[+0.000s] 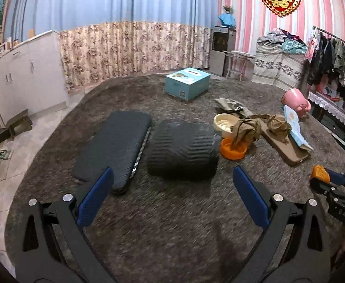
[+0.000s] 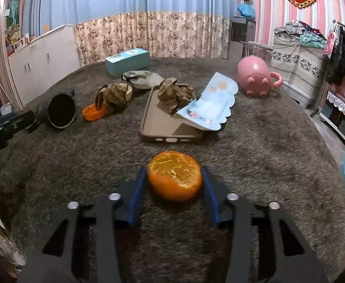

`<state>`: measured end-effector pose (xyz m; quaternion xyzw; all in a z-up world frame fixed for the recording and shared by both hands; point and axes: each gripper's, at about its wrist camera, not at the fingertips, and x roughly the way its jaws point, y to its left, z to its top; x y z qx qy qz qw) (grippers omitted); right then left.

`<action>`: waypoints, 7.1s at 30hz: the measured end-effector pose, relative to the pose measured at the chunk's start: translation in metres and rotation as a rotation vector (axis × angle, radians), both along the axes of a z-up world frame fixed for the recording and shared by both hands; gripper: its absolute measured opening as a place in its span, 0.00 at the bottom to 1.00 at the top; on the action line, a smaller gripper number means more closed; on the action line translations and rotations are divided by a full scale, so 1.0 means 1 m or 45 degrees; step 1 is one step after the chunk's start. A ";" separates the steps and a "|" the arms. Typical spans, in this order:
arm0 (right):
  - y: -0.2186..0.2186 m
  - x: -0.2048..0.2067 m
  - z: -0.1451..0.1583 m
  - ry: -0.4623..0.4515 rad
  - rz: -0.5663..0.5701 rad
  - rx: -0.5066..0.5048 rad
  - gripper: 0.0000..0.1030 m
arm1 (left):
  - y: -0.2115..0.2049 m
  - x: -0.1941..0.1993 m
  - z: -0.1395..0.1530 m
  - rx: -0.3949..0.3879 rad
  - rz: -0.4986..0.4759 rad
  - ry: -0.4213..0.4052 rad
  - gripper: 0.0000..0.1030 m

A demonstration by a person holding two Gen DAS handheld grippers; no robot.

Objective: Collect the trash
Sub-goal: 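Grasp the orange peel with the right gripper while the left gripper grasps the black ribbed cylinder, then carry the cylinder and orange peel to the blue basket and open both grippers, then move both open grippers back over the rug toward the tray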

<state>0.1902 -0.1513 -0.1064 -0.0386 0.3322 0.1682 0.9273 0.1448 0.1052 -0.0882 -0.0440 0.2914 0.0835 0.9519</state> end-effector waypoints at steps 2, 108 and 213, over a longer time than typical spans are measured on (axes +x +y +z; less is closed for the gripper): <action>-0.004 0.000 0.002 -0.010 -0.019 0.007 0.40 | -0.003 0.009 0.001 -0.006 -0.022 0.014 0.95; -0.405 -0.044 0.014 -0.130 -1.213 0.185 0.40 | -0.517 0.098 0.009 0.090 -1.098 -0.117 0.72; -0.011 0.074 0.024 -0.003 -0.167 -0.007 0.93 | -0.003 0.031 0.003 -0.046 0.079 -0.076 0.95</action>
